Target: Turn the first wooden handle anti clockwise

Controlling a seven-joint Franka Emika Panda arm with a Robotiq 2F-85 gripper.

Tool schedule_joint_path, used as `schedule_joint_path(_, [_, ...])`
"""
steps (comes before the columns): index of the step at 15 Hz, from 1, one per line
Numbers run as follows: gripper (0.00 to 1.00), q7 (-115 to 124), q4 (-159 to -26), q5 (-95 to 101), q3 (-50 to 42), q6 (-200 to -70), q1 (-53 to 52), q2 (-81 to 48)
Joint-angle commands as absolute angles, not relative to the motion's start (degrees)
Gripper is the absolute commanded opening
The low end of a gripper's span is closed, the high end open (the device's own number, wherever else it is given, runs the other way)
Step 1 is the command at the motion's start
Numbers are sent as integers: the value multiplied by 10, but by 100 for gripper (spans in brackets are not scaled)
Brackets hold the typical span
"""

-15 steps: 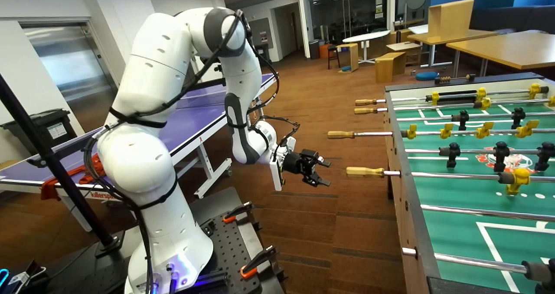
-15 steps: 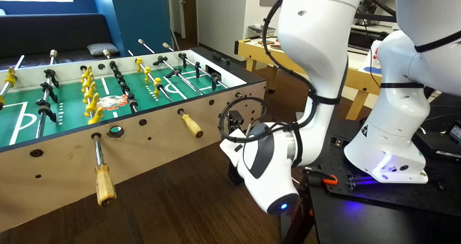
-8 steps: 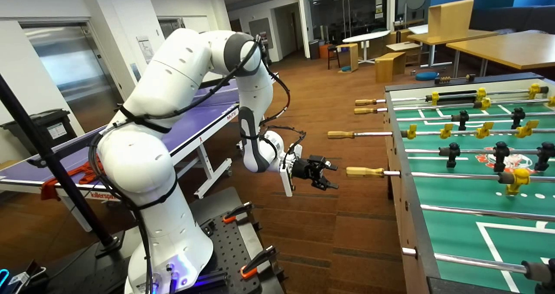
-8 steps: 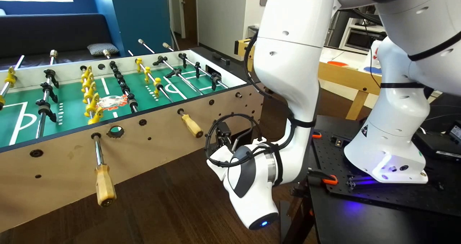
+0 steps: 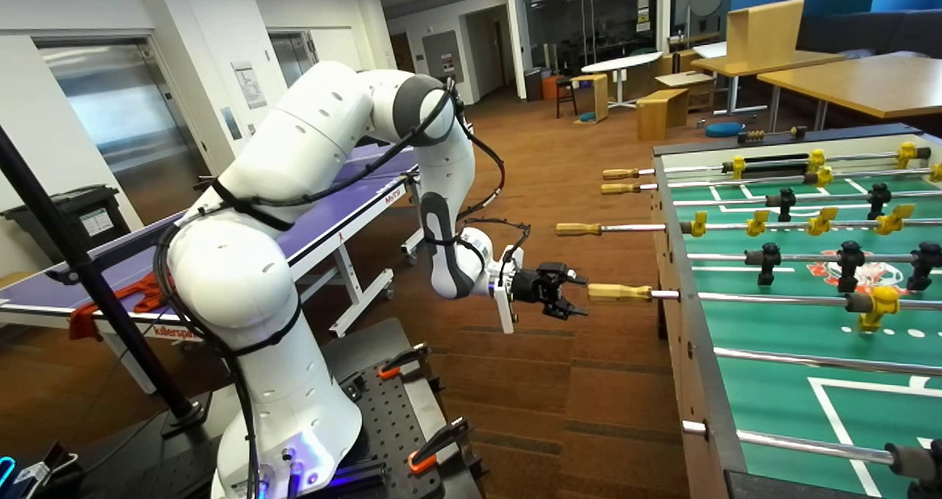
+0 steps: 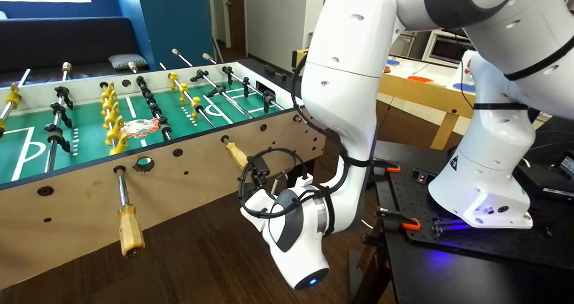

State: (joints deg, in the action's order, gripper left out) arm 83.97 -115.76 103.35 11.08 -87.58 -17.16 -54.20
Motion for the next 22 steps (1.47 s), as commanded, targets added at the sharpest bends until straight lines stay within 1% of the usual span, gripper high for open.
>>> schedule_joint_path(1, [100,808,-1129,1063,111,-866,-165,-558])
schedule_joint_path(16, [100,775,-1126,1090,108,-858,-147,-567])
schedule_joint_path(17, [75,776,-1126,1091,107,-857,-146,-567])
schedule_joint_path(18, [72,777,-1127,1092,107,-856,-146,-568])
schedule_joint_path(19, [66,777,-1127,1092,108,-855,-145,-568])
schedule_joint_path(20, [56,777,-1127,1092,108,-855,-145,-568])
schedule_joint_path(22, [43,777,-1128,1093,108,-847,-145,-567])
